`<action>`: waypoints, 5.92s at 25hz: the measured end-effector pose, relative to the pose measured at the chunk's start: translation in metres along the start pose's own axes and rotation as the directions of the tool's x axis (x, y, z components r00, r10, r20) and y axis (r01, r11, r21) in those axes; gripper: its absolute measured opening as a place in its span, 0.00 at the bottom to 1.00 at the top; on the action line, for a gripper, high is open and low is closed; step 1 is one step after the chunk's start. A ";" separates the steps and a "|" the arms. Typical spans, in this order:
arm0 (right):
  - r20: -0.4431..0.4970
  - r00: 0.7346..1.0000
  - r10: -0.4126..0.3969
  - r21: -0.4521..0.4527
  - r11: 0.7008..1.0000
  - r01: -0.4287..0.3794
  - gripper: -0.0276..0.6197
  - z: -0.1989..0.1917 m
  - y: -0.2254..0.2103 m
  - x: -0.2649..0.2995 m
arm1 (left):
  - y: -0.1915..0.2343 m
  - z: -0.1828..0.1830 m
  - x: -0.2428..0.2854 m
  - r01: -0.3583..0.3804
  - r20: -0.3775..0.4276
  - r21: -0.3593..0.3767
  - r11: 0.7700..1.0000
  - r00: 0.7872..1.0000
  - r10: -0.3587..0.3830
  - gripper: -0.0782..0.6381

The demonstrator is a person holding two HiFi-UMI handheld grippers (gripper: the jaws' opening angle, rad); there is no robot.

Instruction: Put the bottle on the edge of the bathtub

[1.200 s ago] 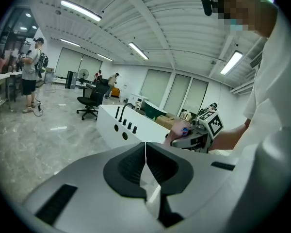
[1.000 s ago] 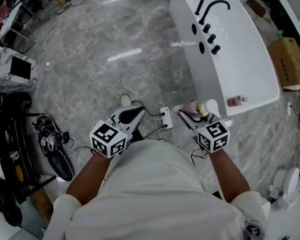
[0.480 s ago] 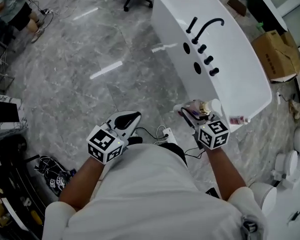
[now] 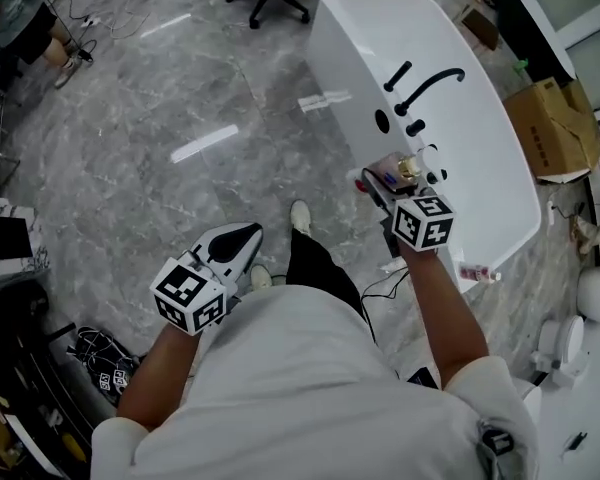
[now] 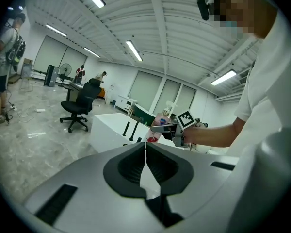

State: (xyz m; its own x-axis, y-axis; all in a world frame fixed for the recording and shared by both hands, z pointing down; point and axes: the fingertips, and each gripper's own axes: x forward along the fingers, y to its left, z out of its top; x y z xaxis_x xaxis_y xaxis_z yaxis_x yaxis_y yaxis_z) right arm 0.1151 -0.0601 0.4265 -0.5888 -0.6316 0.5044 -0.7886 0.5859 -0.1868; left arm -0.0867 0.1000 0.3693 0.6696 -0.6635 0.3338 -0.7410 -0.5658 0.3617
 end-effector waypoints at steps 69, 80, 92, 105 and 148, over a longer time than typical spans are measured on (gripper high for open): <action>-0.026 0.912 -0.409 0.087 0.908 0.410 0.51 0.075 -0.470 0.485 | 0.251 0.101 0.302 -0.054 -0.225 -0.178 0.983 0.974 0.013 0.14; -0.037 0.905 -0.424 0.104 0.899 0.426 0.55 0.067 -0.457 0.466 | 0.246 0.104 0.294 -0.017 -0.202 -0.151 0.988 0.979 -0.015 0.14; -0.019 0.900 -0.436 0.152 0.888 0.434 0.44 0.057 -0.406 0.409 | 0.225 0.109 0.266 0.034 -0.162 -0.102 0.994 0.985 -0.050 0.14; 0.074 0.958 -0.278 0.124 0.955 0.268 0.10 0.075 -0.249 0.305 | 0.187 0.107 0.203 0.098 -0.102 -0.016 0.995 0.990 -0.099 0.14; 0.063 0.985 0.159 -0.143 0.979 -0.149 0.05 0.050 0.126 0.086 | 0.142 0.057 -0.006 0.040 0.010 0.041 0.998 0.999 -0.040 0.14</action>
State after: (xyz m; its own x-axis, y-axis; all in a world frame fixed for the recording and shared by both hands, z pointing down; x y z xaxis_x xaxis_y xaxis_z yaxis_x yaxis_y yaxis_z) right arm -0.0439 -0.0657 0.4037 -0.7166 -0.5613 0.4141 -0.6588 0.7397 -0.1374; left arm -0.1983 -0.0042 0.3692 0.6985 -0.6449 0.3103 -0.7151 -0.6115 0.3387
